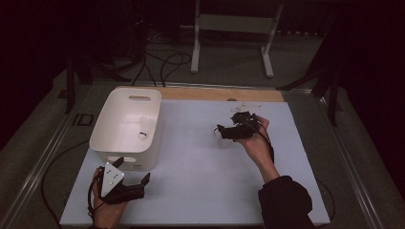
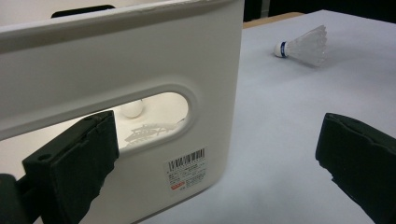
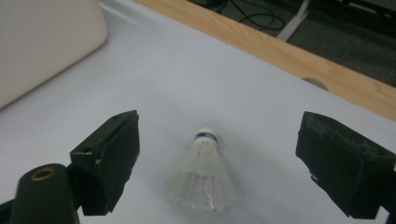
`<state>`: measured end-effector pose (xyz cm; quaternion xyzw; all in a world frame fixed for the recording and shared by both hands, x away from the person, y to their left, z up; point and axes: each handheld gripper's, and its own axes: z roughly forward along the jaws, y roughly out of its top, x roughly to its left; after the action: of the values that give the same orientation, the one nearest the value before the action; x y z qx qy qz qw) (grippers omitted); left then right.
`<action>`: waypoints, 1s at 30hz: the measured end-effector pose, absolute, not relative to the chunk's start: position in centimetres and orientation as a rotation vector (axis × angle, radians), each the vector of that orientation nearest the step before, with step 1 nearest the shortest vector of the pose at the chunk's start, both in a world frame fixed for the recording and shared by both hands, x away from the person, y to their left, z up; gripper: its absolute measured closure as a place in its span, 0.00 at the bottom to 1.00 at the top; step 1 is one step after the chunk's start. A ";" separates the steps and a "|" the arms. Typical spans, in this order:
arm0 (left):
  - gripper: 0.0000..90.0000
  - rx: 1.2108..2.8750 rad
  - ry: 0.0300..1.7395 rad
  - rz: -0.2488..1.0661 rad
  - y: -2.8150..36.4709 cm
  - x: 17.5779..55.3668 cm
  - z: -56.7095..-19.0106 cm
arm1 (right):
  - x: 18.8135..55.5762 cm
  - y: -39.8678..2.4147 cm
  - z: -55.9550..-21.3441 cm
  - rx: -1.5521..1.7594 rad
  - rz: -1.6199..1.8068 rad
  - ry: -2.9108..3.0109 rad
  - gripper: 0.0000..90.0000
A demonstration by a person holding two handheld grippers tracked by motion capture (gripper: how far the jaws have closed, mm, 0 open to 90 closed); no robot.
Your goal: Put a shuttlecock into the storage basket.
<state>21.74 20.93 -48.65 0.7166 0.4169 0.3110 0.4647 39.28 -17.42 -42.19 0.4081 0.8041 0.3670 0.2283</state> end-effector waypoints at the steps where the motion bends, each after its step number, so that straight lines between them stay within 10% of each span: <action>1: 0.00 1.761 1.024 0.764 20.9 21.8 -48.7 | 39.3 -17.5 -42.3 1.127 1.001 2.218 0.15; 30: 0.00 1.760 1.026 0.765 21.0 21.8 -48.7 | 40.0 -18.7 -46.0 1.186 0.831 2.308 0.28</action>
<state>21.76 20.96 -48.66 0.7163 0.4175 0.3114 0.4644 40.02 -18.67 -46.04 0.4259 0.8287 0.2985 0.2069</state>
